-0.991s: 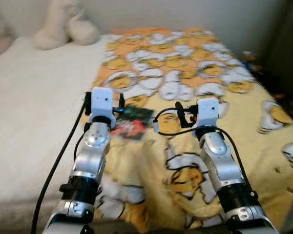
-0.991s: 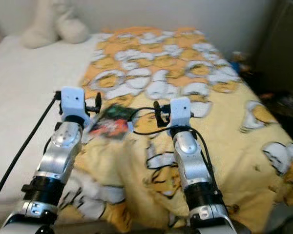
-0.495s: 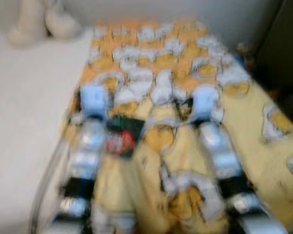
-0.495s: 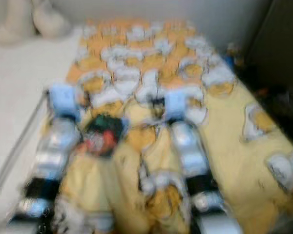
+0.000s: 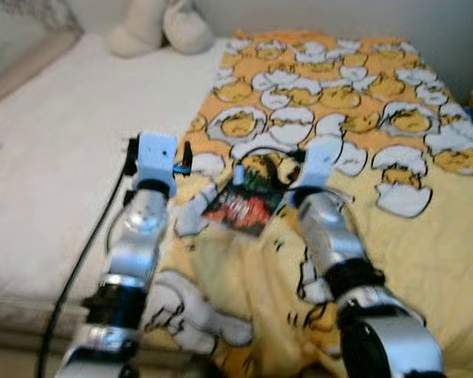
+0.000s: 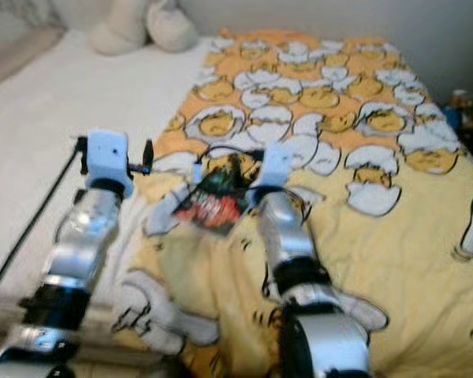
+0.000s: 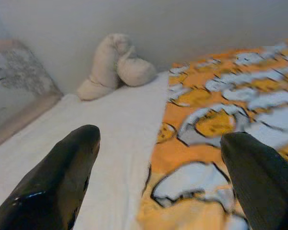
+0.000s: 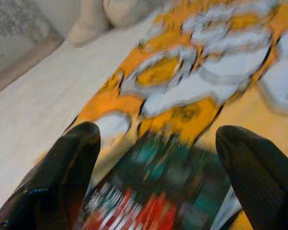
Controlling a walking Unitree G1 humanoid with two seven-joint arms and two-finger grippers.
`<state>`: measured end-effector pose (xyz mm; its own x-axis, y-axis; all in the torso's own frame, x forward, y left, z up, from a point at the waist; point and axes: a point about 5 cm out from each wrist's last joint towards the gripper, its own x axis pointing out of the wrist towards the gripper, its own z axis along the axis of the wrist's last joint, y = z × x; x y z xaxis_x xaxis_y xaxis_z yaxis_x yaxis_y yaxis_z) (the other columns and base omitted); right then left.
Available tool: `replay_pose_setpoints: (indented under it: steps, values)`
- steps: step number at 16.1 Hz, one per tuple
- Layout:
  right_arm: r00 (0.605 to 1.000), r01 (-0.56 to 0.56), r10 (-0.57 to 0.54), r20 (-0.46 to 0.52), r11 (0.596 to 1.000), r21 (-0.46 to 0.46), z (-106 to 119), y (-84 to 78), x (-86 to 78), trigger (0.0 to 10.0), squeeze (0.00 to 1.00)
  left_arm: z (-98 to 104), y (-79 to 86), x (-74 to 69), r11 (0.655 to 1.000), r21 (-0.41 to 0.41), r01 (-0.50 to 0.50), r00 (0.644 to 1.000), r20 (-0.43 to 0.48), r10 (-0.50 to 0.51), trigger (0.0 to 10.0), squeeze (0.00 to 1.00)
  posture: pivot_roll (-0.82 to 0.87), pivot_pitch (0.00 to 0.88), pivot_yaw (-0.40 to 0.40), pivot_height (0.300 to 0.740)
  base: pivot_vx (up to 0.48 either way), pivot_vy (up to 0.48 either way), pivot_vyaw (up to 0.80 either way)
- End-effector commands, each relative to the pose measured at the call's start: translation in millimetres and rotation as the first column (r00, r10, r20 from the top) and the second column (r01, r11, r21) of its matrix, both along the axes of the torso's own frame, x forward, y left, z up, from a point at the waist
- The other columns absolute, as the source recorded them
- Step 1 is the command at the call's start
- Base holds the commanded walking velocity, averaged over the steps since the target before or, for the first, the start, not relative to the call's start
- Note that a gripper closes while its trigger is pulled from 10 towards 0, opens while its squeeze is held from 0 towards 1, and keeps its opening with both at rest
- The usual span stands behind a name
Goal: Clean up the room
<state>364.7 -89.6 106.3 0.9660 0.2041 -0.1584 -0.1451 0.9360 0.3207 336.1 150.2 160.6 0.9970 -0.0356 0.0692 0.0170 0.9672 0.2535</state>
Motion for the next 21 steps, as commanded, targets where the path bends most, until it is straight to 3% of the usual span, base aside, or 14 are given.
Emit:
replay_pose_setpoints:
  steps: [1,3,4,6,13,19,21]
  values:
    - [0.999,0.031,-0.031,-0.021,0.999,0.03,-1.5,-3.4,1.4,10.0,0.0,-1.6,-1.8,-2.1,0.999,-0.004,0.046,0.999,-0.03,-0.046,10.0,0.0,0.0,0.112,0.097,0.723,0.0,0.0,0.0]
    - [0.997,0.051,-0.046,-0.061,0.995,0.08,-5.3,0.7,1.8,10.0,0.0,2.5,17.6,-5.9,0.996,0.049,0.072,0.994,-0.082,-0.068,10.0,0.0,0.08,0.184,0.114,0.723,0.0,0.0,0.0]
    - [0.996,0.052,-0.044,-0.081,0.993,0.102,-7.3,6.5,2.4,10.0,0.0,12.9,41.9,-12.9,0.994,0.103,0.036,0.995,-0.092,-0.026,10.0,0.0,0.11,0.231,0.135,0.723,0.0,0.0,0.0]
    - [0.996,0.068,-0.064,-0.056,0.995,0.077,-3.0,11.7,4.7,10.0,0.0,17.9,57.1,-27.1,0.994,0.11,0.003,0.994,-0.107,0.008,10.0,0.0,0.16,0.29,0.147,0.723,0.0,0.0,0.0]
    - [0.999,0.041,-0.039,-0.025,0.995,0.091,2.8,30.1,5.3,10.0,0.0,27.9,53.9,-54.8,0.993,0.114,0.021,0.993,-0.114,-0.008,10.0,0.0,0.19,0.347,0.152,0.723,0.0,0.0,0.0]
    - [0.999,0.029,-0.023,-0.038,0.987,0.157,10.3,38.6,8.6,10.0,0.0,29.9,54.0,-56.5,0.992,0.122,0.016,0.993,-0.121,-0.001,10.0,0.0,0.18,0.337,0.137,0.723,0.0,0.0,0.0]
    - [0.997,-0.015,0.028,-0.067,0.981,0.196,3.6,53.1,1.6,10.0,0.0,28.5,53.7,-58.1,0.993,0.121,0.014,0.992,-0.127,0.002,10.0,0.0,0.18,0.329,0.129,0.723,0.0,0.0,0.0]
